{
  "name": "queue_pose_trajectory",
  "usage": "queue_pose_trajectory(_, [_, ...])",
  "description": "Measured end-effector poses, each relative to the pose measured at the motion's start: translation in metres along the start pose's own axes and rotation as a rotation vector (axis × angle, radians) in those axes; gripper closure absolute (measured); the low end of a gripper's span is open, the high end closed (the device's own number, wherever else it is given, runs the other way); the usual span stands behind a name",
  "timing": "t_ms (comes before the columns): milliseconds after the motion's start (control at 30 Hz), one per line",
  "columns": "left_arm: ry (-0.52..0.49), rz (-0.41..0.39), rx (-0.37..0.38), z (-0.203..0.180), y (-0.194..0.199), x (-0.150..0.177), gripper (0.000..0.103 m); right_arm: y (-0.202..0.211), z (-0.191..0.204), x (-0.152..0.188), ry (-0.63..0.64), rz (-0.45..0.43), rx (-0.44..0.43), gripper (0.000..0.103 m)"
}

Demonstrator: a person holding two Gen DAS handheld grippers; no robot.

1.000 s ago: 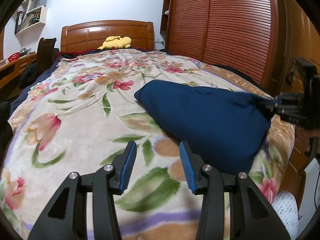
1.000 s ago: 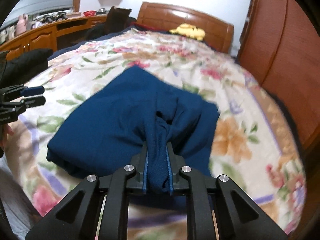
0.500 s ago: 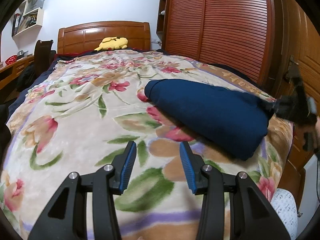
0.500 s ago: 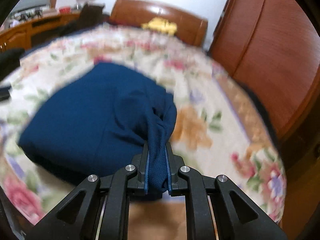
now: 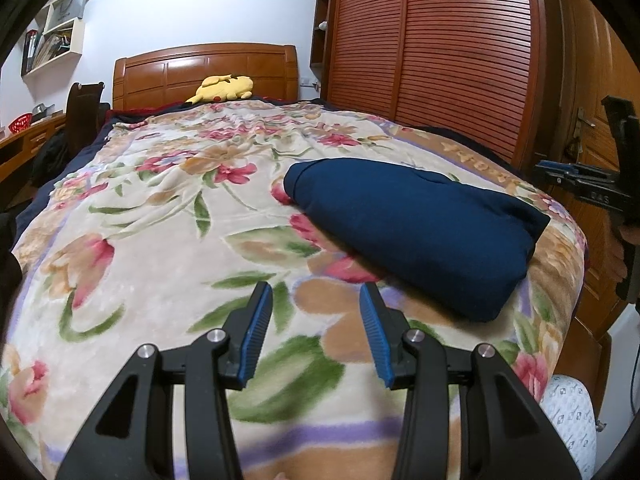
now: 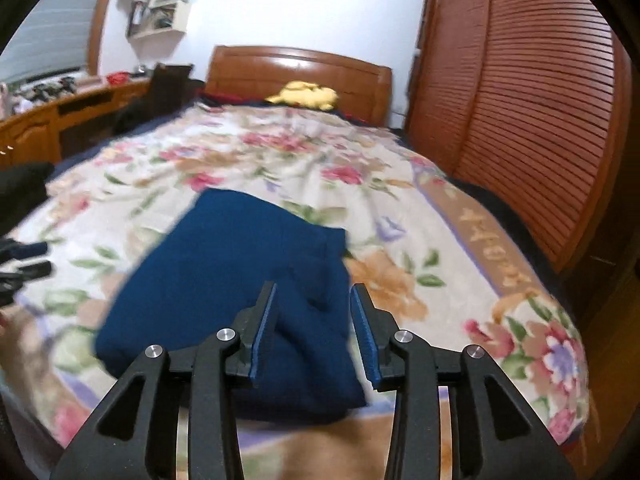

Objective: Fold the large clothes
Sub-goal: 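Open the right tool and withdraw it from the jacket, then move both tools to the sides of the folded jacket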

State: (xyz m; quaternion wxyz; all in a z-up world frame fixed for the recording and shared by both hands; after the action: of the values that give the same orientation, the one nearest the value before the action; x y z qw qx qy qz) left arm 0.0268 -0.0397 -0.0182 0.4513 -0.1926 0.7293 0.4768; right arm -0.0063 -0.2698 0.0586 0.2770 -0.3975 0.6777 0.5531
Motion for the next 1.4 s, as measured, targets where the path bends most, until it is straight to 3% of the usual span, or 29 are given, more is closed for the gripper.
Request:
queue_pose_trajectory(200, [0.001,0.001,0.001,0.0,0.0,0.0,0.059,-0.012,0.071,0.009,0.075,0.047,-0.178,0.066])
queue_pose_trajectory(333, [-0.003,0.002,-0.003,0.001,0.001,0.001,0.059,-0.029,0.098,0.023,0.096,0.095,-0.2,0.066])
queue_pose_trajectory(433, [-0.004,0.002,-0.007,0.004,0.003,0.001,0.059,-0.048,0.108,0.047,0.059,0.185,-0.258,0.067])
queue_pose_trajectory(600, [0.008,0.001,-0.01,0.007,0.003,0.001,0.059,-0.048,0.111,0.058,0.021,0.158,-0.249,0.067])
queue_pose_trajectory(833, [-0.002,0.013,-0.014,0.004,-0.006,-0.001,0.058,-0.023,0.092,0.052,0.003,0.109,-0.25,0.066])
queue_pose_trajectory(1000, [-0.011,0.022,-0.03,0.001,-0.015,-0.007,0.058,0.004,0.053,0.057,0.023,0.06,-0.143,0.066])
queue_pose_trajectory(1167, [-0.024,0.035,-0.035,0.0,-0.025,-0.011,0.057,0.012,0.005,0.076,-0.009,0.075,-0.046,0.065])
queue_pose_trajectory(1400, [-0.022,0.057,-0.009,-0.001,-0.043,-0.022,0.055,-0.001,-0.039,0.1,-0.108,0.119,-0.011,0.065])
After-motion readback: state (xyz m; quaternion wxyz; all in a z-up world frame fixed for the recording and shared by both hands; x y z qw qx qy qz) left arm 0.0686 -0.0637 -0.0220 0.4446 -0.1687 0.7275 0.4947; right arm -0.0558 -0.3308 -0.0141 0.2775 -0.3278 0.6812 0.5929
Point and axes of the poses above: each gripper's, at about its wrist camera, not at the fingertips, and y roughly against the way its jaws point, z to its left, x to its underside, the point moved 3 cm from there along -y, roughly the way its jaws point, and after that the axes turned 4 degrees about x, right-handed, at the moved point
